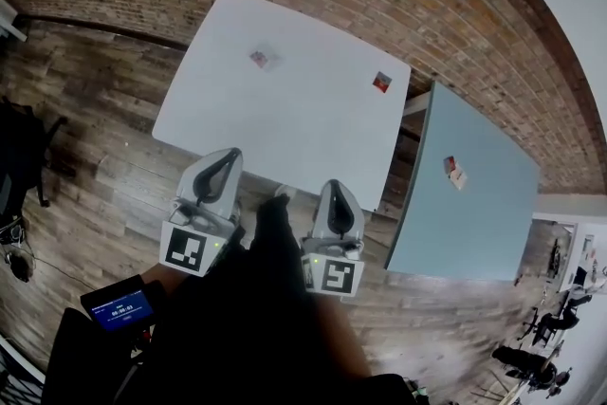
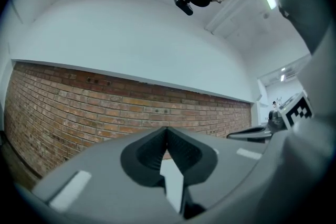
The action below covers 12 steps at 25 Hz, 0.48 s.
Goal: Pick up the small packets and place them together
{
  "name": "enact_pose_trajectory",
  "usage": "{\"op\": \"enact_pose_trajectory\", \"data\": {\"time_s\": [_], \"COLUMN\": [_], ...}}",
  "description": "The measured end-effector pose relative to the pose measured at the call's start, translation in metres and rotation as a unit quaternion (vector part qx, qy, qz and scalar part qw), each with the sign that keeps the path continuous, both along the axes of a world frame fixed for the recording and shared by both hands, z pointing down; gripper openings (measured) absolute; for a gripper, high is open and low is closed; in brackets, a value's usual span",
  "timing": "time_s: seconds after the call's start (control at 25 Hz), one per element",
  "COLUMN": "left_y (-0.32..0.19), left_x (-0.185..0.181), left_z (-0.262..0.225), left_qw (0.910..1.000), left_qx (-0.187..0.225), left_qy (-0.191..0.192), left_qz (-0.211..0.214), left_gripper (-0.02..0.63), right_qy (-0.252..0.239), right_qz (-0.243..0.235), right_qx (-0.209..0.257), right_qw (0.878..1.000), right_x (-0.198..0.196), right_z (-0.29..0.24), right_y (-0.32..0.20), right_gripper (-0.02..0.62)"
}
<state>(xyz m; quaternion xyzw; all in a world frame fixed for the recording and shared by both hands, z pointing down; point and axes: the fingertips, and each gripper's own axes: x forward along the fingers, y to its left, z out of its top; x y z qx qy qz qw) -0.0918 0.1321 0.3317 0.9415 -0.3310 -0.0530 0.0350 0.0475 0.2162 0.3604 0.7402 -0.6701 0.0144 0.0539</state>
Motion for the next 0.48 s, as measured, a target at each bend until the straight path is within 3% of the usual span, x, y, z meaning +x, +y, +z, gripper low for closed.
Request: {"op": "enact_pose_trajectory", "data": {"time_s": [0.48], "left_y": [-0.053], "left_x": [0.086], "left_z": [0.002], "left_qw": [0.9998], "left_qx": [-0.005], "left_qy": [-0.016], "left_qz": [-0.014], "left_gripper": [0.0], "right_qy": [-0.008], "right_qz": [-0.03], "right_qx": [0.007], "right_qw": [0.999], "right_x": [0.082], "right_z": [-0.004], "right_y": [-0.066], "right_gripper": [0.003]}}
